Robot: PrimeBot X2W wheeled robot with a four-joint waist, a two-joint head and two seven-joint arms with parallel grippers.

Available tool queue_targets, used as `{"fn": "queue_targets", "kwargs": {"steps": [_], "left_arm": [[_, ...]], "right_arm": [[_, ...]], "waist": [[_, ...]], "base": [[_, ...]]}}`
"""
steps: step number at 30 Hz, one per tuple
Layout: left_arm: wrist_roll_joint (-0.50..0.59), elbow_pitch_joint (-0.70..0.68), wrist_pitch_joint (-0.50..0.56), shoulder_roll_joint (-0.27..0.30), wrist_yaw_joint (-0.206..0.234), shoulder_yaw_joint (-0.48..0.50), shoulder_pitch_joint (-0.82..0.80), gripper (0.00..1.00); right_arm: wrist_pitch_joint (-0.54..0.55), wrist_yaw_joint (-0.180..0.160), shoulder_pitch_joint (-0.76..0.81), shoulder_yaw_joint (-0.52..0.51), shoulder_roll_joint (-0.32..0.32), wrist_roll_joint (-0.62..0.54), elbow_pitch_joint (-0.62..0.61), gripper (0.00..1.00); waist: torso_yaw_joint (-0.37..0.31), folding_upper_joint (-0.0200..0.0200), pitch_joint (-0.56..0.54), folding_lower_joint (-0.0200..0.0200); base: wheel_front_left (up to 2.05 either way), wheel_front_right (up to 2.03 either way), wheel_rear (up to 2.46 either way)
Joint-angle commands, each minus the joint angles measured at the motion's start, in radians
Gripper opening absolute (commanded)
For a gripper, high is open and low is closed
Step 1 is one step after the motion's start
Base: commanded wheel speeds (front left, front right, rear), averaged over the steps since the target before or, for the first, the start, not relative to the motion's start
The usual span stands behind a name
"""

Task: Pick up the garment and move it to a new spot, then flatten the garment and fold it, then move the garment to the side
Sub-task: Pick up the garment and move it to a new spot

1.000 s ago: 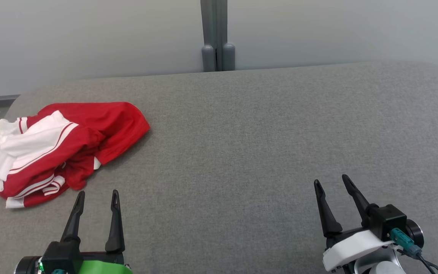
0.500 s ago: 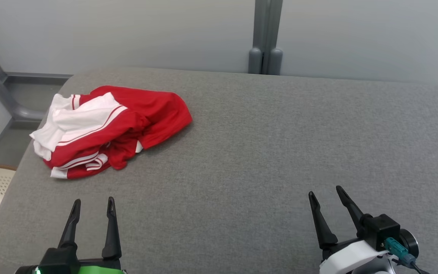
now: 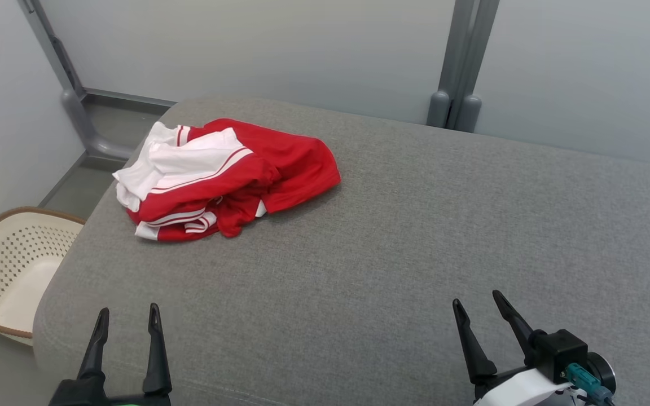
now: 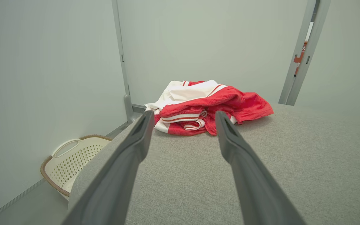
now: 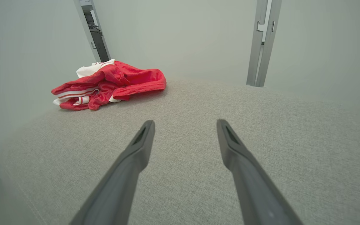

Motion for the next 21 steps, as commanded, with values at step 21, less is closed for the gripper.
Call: {"fn": "queue_targets", "kwargs": {"steps": [21], "left_arm": [[0.010, -0.036, -0.001, 0.006, 0.004, 0.026, -0.036, 1.00]], "right_arm": [[-0.003, 0.000, -0.017, 0.005, -0.004, -0.003, -0.005, 1.00]], "waist": [[0.037, 0.0000, 0.037, 0.0000]], "base": [[0.00, 0.00, 0.00]]}}
